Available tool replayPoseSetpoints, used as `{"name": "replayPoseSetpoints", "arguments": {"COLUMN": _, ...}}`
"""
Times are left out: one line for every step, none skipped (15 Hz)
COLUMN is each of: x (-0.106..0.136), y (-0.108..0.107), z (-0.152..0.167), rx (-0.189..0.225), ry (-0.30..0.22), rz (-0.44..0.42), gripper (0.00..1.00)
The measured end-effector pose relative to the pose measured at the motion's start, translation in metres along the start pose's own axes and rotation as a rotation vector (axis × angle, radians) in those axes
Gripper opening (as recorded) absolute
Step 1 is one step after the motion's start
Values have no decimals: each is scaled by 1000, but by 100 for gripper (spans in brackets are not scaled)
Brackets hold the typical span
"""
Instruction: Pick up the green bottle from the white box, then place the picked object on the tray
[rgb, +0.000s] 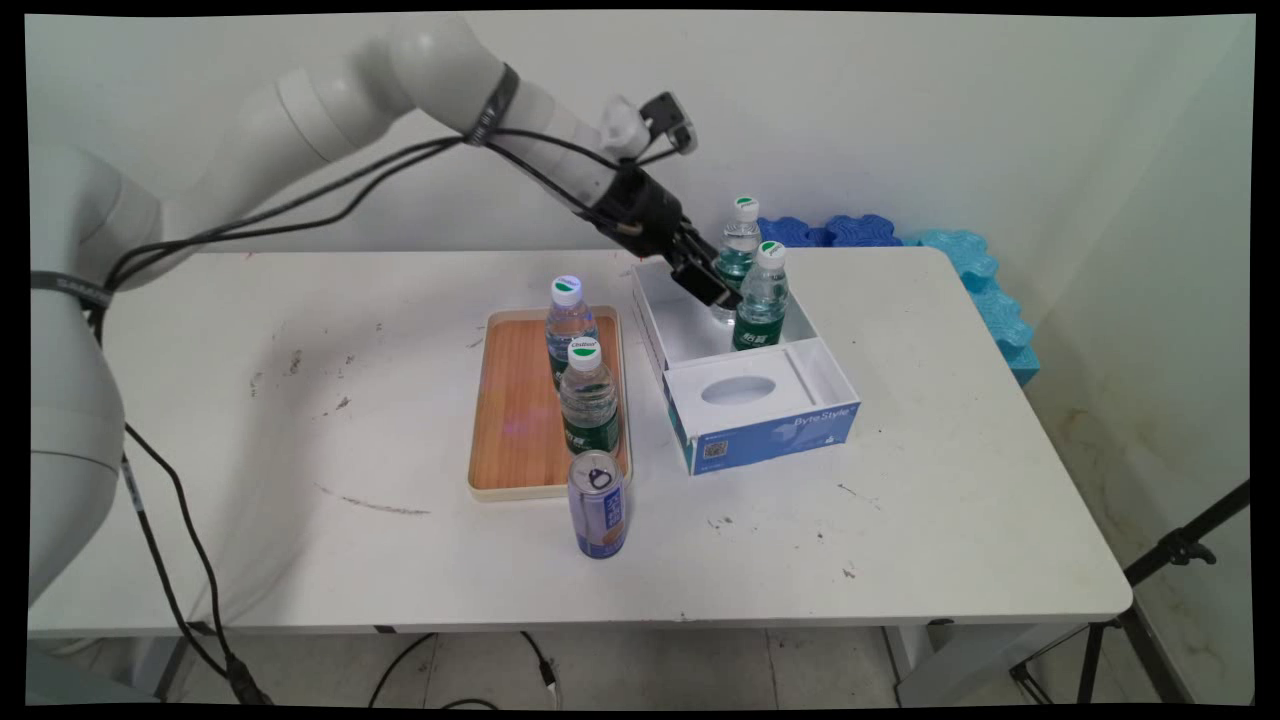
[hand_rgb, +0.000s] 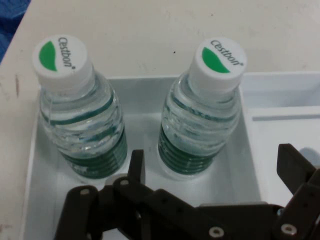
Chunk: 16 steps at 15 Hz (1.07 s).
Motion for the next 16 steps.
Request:
{"name": "replayPoseSetpoints", "arguments": {"x": -1, "y": 0, "z": 7, "rx": 3, "ry": -1, "rz": 7, "gripper": 100}}
{"name": "replayPoseSetpoints", "arguments": {"x": -1, "y": 0, "z": 14, "rx": 5, "ry": -1, "rz": 15, "gripper": 100}}
{"name": "replayPoseSetpoints", "arguments": {"x": -2, "y": 0, "z": 20, "rx": 6, "ry": -1, "rz": 22, "gripper": 100}}
{"name": "replayPoseSetpoints", "arguments": {"x": -2, "y": 0, "z": 26, "rx": 6, "ry": -1, "rz": 27, "gripper": 100}}
{"name": "replayPoseSetpoints", "arguments": {"x": -3, "y": 0, "z": 31, "rx": 6, "ry": 1, "rz": 33, "gripper": 100}}
{"name": "replayPoseSetpoints", "arguments": {"x": -3, "y": 1, "z": 36, "rx": 6, "ry": 3, "rz": 38, "gripper": 100}}
{"name": "replayPoseSetpoints", "arguments": {"x": -2, "y": 1, "z": 40, "rx": 5, "ry": 6, "rz": 43, "gripper": 100}}
{"name": "replayPoseSetpoints", "arguments": {"x": -2, "y": 2, "z": 44, "rx": 6, "ry": 10, "rz": 48, "gripper": 100}}
{"name": "replayPoseSetpoints", "arguments": {"x": -2, "y": 2, "z": 48, "rx": 7, "ry": 14, "rz": 53, "gripper": 100}}
{"name": "replayPoseSetpoints", "arguments": {"x": -2, "y": 2, "z": 50, "rx": 9, "ry": 17, "rz": 56, "gripper": 100}}
{"name": "replayPoseSetpoints", "arguments": {"x": -2, "y": 2, "z": 52, "rx": 10, "ry": 19, "rz": 58, "gripper": 100}}
{"name": "replayPoseSetpoints", "arguments": {"x": -1, "y": 2, "z": 55, "rx": 11, "ry": 22, "rz": 61, "gripper": 100}}
{"name": "replayPoseSetpoints", "arguments": {"x": -1, "y": 3, "z": 57, "rx": 14, "ry": 25, "rz": 62, "gripper": 100}}
{"name": "replayPoseSetpoints", "arguments": {"x": -1, "y": 3, "z": 59, "rx": 15, "ry": 28, "rz": 63, "gripper": 0}}
{"name": "replayPoseSetpoints", "arguments": {"x": -1, "y": 3, "z": 61, "rx": 15, "ry": 29, "rz": 66, "gripper": 0}}
{"name": "replayPoseSetpoints", "arguments": {"x": 0, "y": 3, "z": 62, "rx": 16, "ry": 30, "rz": 68, "gripper": 0}}
